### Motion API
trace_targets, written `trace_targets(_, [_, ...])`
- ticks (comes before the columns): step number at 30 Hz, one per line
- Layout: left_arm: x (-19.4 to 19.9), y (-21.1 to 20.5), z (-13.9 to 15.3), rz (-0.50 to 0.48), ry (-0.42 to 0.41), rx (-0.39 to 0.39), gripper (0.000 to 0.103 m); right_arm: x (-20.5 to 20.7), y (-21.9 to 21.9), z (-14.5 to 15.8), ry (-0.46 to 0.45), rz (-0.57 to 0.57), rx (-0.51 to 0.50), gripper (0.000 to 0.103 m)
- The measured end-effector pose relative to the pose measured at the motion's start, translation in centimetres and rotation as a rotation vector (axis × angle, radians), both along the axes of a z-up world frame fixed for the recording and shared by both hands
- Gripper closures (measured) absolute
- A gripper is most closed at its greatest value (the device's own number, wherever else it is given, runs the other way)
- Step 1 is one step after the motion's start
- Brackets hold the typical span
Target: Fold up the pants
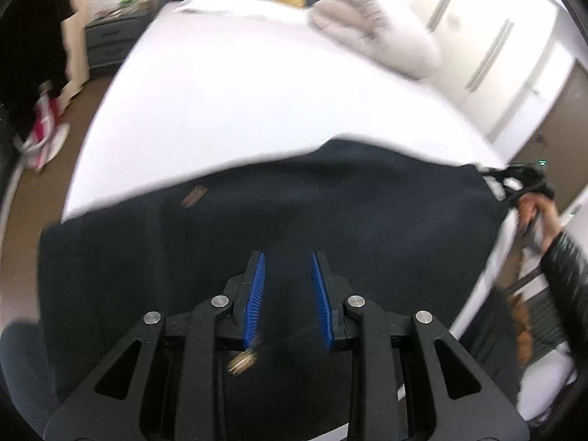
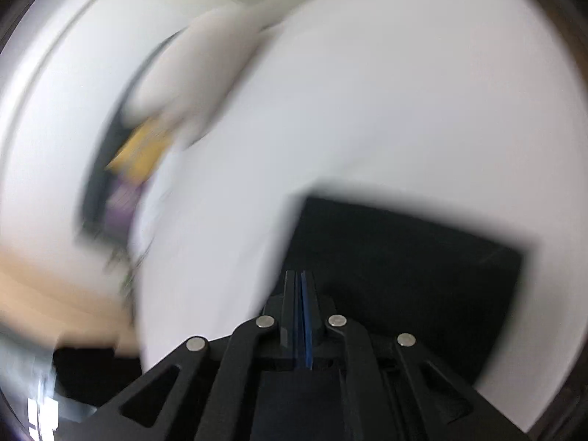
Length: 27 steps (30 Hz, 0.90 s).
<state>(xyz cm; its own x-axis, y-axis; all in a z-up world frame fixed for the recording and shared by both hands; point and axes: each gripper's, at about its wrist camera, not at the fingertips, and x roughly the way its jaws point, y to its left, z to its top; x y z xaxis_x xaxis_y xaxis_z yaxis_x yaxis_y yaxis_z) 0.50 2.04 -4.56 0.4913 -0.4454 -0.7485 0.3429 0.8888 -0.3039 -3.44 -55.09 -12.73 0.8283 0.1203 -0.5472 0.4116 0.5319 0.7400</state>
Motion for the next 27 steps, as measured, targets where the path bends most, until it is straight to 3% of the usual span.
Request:
trace_targets(3, [2.5,-5.0,1.2,-0.132,-0.002,-0.011,0.078,3.2,9.4,-0.9,-0.05,0.285,0.07,0.097])
trace_targets(6, [6.2,-9.5,0.0,-0.221,0.059,-0.082,0.078,6.6,16.2,-3.8,-0.016,0.432,0.186,0.097])
trace_targets(9, [10.3,-11.8,-3.3,-0.197,0.155,-0.068,0.078,9.0,20.0,-6.9,0.101,0.505,0.203,0.098])
trace_targets(10, [11.3,-11.8,-4.3,-0.175,0.18,-0.069,0.078,10.3,20.0,-7.6,0.119,0.501,0.214,0.103])
trace_targets(12, [13.0,-11.4,-5.5,-0.162,0.207,-0.109,0.078,12.8,17.1,-7.9,0.099,0.469,0.265,0.103])
trace_targets(15, [13.9,-11.1,-5.8,-0.184,0.184,-0.107,0.078,13.2,14.4,-7.5,0.093,0.395,0.193,0.103])
trace_targets(18, [14.8,-10.0,-6.3,-0.169,0.194,-0.172,0.081,10.5,5.6,-8.1,0.071,0.254,0.213,0.103])
trace_targets(22, [15.3,-6.9,-6.9,-0.09,0.223,-0.246,0.084,5.2,0.4,-8.5,0.089,0.052,0.167,0.103])
trace_targets(25, [15.2,-4.4,-6.3,0.015,0.153,-0.152,0.084,2.4,-1.0,-6.4,0.152,-0.081,0.113,0.103])
trace_targets(26, [14.8,-3.2,-5.8,0.087,0.134,-0.084,0.084,1.2,-0.5,-5.2,0.159,-0.072,0.084,0.098])
trace_targets(27, [14.6,-2.5,-5.7,0.114,0.132,-0.082,0.084,0.8,1.4,-4.1,0.129,-0.024,0.069,0.095])
